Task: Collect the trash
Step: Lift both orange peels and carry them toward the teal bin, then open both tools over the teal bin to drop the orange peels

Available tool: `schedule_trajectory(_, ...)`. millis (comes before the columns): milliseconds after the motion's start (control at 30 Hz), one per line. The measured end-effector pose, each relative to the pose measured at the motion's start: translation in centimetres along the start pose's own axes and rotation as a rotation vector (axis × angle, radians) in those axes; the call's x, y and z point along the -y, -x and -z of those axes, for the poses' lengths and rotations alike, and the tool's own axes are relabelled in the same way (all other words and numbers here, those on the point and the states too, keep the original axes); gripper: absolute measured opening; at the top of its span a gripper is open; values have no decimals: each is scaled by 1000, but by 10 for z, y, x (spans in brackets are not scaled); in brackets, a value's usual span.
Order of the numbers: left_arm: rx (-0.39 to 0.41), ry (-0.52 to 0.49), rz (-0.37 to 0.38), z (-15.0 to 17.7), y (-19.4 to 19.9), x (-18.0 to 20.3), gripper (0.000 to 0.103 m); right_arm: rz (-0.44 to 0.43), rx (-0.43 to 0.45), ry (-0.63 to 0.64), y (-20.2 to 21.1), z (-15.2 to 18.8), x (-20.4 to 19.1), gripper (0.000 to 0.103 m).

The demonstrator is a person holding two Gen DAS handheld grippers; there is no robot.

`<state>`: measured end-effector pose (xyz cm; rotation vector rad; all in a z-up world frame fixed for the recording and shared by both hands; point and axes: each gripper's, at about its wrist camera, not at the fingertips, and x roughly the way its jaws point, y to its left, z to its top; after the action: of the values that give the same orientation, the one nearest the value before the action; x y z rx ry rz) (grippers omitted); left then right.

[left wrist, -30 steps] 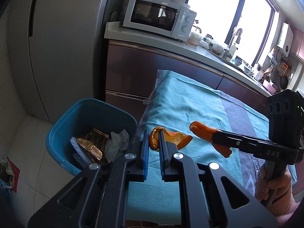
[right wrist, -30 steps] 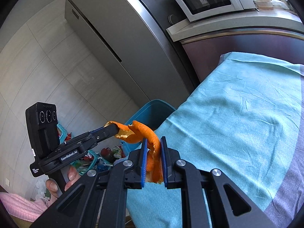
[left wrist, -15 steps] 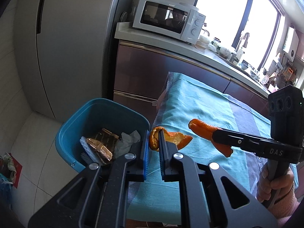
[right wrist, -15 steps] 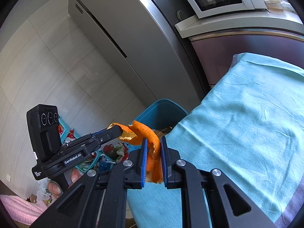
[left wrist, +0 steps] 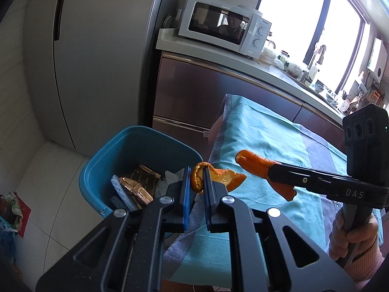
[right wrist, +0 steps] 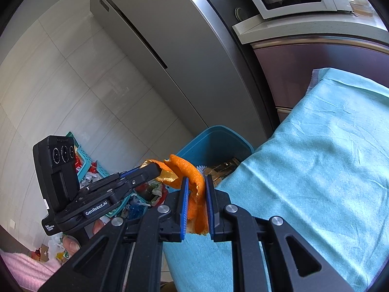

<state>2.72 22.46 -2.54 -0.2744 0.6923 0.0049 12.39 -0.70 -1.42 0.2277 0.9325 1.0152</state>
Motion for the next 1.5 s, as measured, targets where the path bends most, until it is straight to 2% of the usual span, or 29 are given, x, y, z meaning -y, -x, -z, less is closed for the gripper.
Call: schedule_trajectory(1500, -14, 49, -60, -4, -19, -25, 10, -30, -66, 1, -36, -13, -1, 12)
